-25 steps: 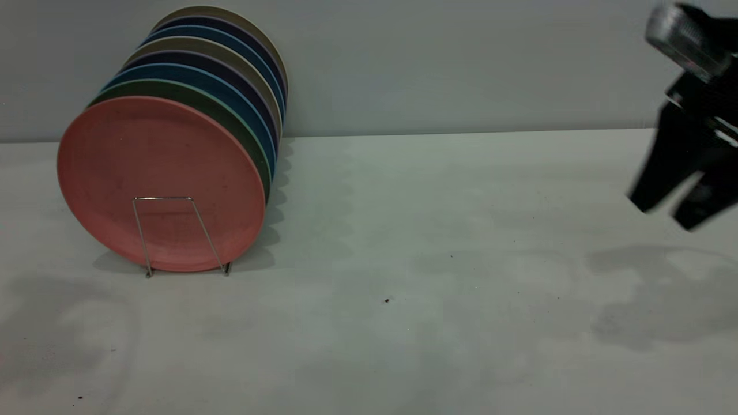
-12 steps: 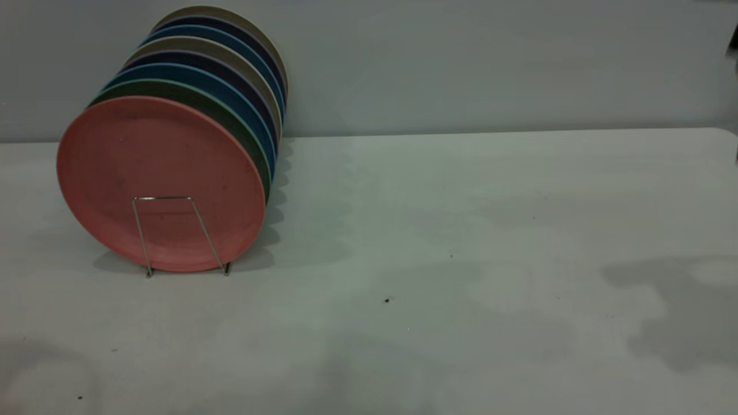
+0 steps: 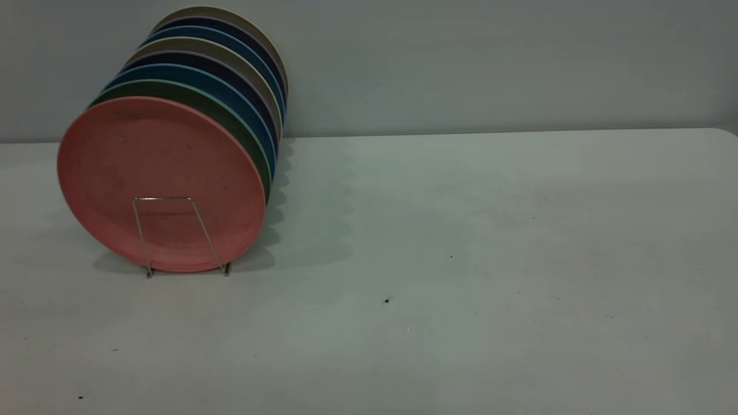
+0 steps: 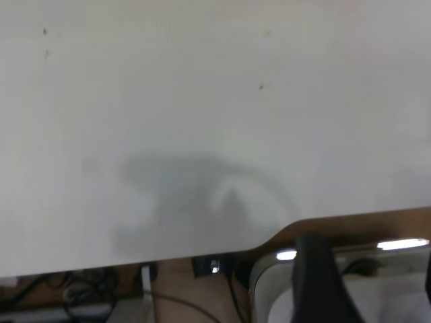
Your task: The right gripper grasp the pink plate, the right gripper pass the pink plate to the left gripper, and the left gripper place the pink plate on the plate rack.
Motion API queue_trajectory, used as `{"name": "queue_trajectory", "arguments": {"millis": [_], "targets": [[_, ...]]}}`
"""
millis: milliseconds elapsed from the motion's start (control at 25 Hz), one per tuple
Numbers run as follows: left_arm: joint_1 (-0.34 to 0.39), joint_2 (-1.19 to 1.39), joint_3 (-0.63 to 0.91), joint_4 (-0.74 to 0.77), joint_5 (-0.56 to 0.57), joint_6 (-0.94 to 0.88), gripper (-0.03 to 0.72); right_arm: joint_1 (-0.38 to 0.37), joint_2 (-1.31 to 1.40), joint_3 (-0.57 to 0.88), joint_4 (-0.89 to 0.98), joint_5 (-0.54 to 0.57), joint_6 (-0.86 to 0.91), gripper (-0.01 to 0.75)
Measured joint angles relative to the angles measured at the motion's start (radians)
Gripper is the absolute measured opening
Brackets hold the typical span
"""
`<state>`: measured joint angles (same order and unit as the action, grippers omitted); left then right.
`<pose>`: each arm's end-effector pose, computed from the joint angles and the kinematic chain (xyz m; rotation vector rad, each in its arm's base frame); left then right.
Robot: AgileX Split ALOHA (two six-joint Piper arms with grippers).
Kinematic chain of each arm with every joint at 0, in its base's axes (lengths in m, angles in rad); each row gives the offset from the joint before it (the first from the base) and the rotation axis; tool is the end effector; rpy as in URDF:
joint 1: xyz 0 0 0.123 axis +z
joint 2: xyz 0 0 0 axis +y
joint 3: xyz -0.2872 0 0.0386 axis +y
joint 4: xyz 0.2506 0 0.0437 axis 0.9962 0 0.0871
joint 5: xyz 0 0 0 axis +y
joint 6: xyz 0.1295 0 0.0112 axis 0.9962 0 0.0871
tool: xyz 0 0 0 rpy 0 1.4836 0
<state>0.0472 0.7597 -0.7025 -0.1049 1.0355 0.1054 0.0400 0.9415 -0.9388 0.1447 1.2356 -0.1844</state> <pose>0.1409 -0.0051 0.2689 0.0397 2.5692 -0.0787 0.1648 0.0243 0.3035 -0.2784 2.6947 0.1570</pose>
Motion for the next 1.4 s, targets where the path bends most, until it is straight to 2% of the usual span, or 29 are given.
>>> {"name": "queue_trajectory", "arguments": {"millis": [200,480,720,1040,1400], "targets": [[0.000,-0.101,0.005,-0.008,0.051,0.000,0.482,0.000,-0.249,0.083,-0.001,0.004,-0.020,0.548],[0.000,-0.268,0.079,-0.008,0.086,-0.016,0.484,0.000,-0.478,0.268,0.001,0.000,-0.027,0.547],[0.000,-0.471,0.129,-0.009,0.104,-0.022,0.484,0.000,-0.586,0.429,-0.043,-0.050,-0.034,0.547],[0.000,-0.679,0.157,-0.009,0.121,0.012,0.485,0.000,-0.646,0.447,-0.042,-0.093,-0.036,0.547],[-0.001,-0.713,0.215,-0.009,0.102,0.012,0.485,0.000,-0.654,0.462,0.002,-0.103,-0.036,0.546]]}}
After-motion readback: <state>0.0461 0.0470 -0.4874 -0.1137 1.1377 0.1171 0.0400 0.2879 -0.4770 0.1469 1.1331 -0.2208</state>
